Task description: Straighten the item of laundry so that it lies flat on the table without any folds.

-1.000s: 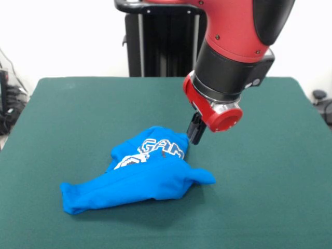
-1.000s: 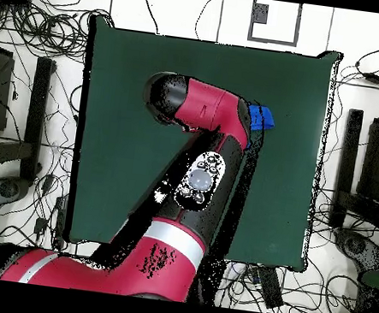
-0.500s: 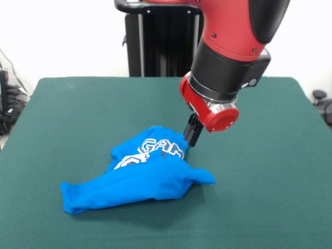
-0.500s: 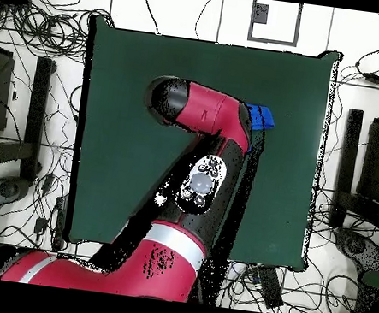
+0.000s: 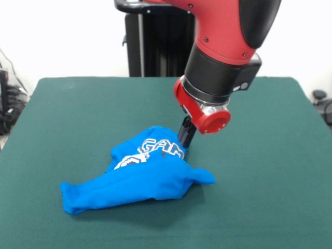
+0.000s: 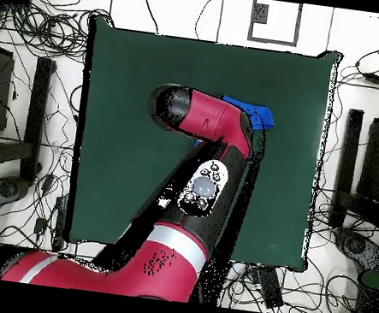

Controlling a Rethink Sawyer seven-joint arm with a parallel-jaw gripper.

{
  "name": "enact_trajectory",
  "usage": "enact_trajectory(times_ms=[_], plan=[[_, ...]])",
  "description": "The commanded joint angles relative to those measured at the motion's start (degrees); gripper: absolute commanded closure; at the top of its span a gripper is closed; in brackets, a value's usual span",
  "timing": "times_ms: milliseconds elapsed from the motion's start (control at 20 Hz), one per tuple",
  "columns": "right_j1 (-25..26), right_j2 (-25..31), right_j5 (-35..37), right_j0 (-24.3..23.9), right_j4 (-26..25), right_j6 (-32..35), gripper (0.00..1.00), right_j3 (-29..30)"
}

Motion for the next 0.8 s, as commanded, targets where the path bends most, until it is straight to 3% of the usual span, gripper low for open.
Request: enact_trajectory(times_ms=[50,400,650,800], plan=[[1.5,7.5,-3.7,-0.2,-1.4,2.1,1.0,6.2],[1.0,9.8,-6.3,-1.5,-1.5,-0.3,1.0,7.5],[-1.9,13.3,-20.6,-3.0,-3.9,-2.3,1.0,11.5],[-2.8,14.3,-21.0,-3.5,-3.9,-2.0,1.0,12.1]])
